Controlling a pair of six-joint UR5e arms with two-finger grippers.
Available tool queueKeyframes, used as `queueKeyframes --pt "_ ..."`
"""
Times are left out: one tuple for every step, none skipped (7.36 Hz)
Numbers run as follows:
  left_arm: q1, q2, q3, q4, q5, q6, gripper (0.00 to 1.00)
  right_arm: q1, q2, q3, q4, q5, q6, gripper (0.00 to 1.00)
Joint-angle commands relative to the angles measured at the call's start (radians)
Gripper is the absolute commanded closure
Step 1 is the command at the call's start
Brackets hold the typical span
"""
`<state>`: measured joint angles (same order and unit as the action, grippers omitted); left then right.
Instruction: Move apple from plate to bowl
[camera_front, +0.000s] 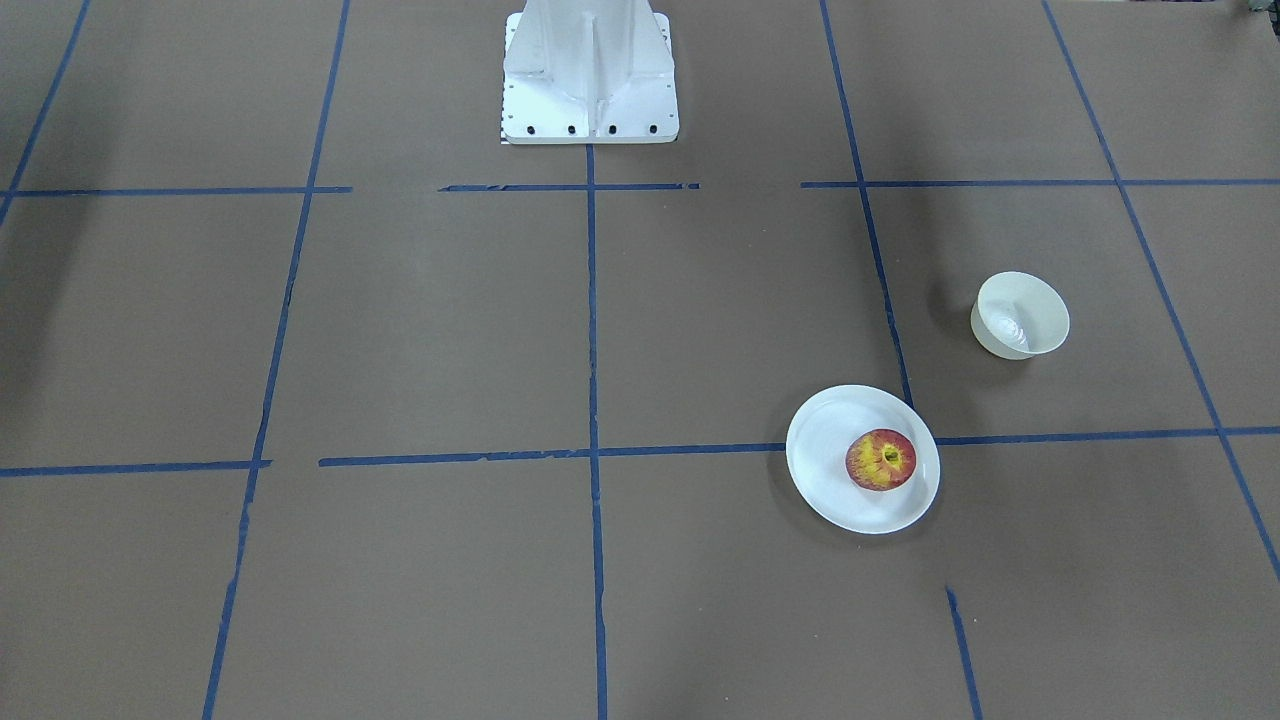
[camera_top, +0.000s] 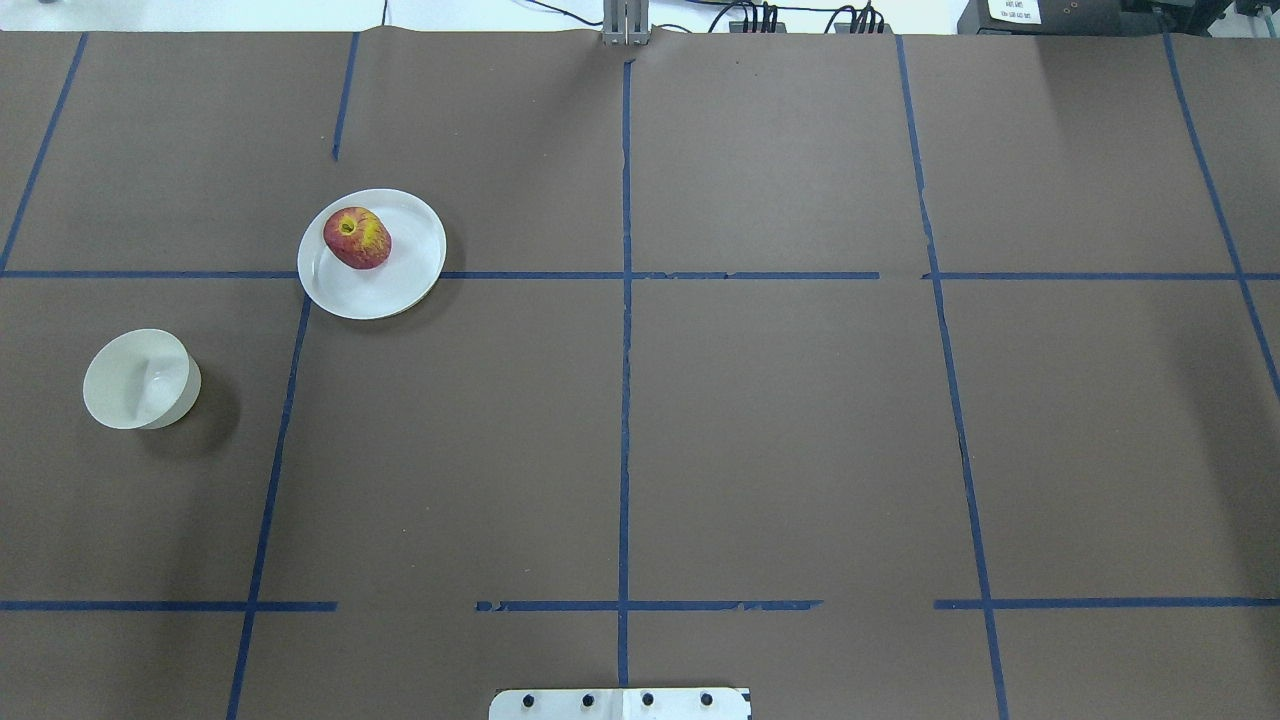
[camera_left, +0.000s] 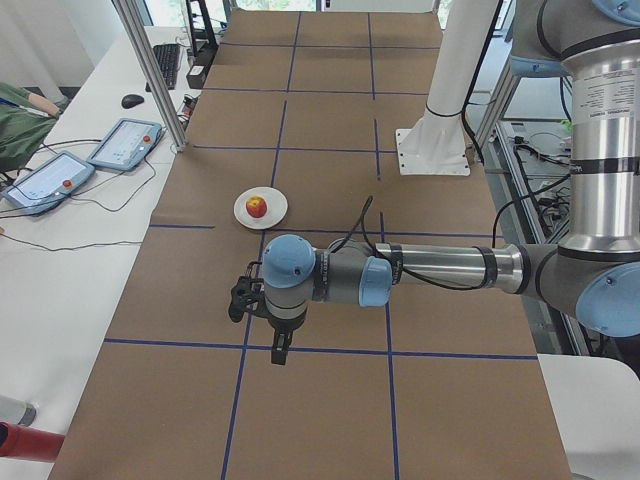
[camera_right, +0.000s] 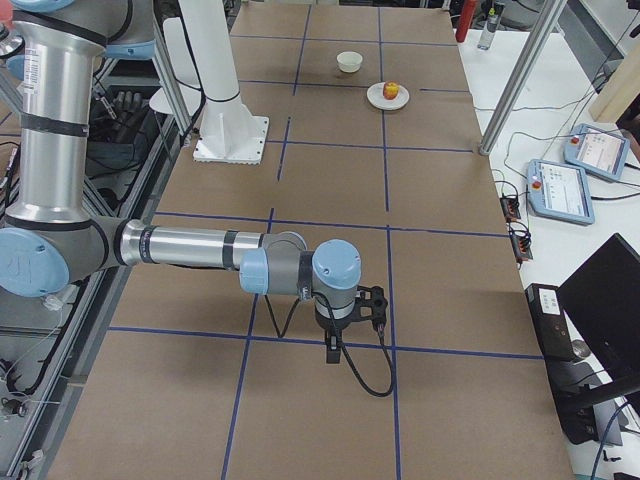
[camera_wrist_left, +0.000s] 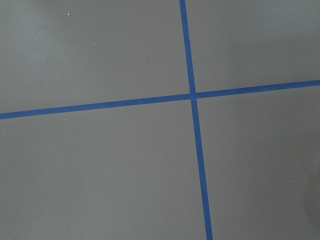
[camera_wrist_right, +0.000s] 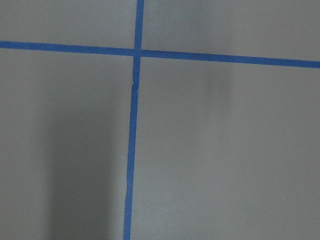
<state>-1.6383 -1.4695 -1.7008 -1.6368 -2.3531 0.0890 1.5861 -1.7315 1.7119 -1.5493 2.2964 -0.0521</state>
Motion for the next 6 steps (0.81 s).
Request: queueKeyframes --pt "0.000 0.000 0.000 0.000 0.000 -0.002 0.00 0.000 0.000 0.000 0.000 0.000 0.000 0.00" --pt "0.000 0.000 0.003 0.000 -0.002 -0.006 0.00 0.000 0.000 0.000 0.000 0.000 0.000 0.00" --pt "0.000 0.003 0.003 -0.005 -0.005 -0.003 0.00 0.000 0.001 0.000 -0.002 0.000 0.000 0.00" --pt "0.003 -0.005 -0.005 -0.011 -0.015 0.001 0.00 0.000 0.001 0.000 0.000 0.000 0.000 0.00" --pt "0.024 -0.006 -0.007 -0.073 -0.015 0.000 0.00 0.000 0.000 0.000 0.000 0.000 0.000 0.00" --pt "0.082 -0.006 -0.025 -0.098 -0.015 -0.036 0.00 0.000 0.000 0.000 0.000 0.000 0.000 0.00"
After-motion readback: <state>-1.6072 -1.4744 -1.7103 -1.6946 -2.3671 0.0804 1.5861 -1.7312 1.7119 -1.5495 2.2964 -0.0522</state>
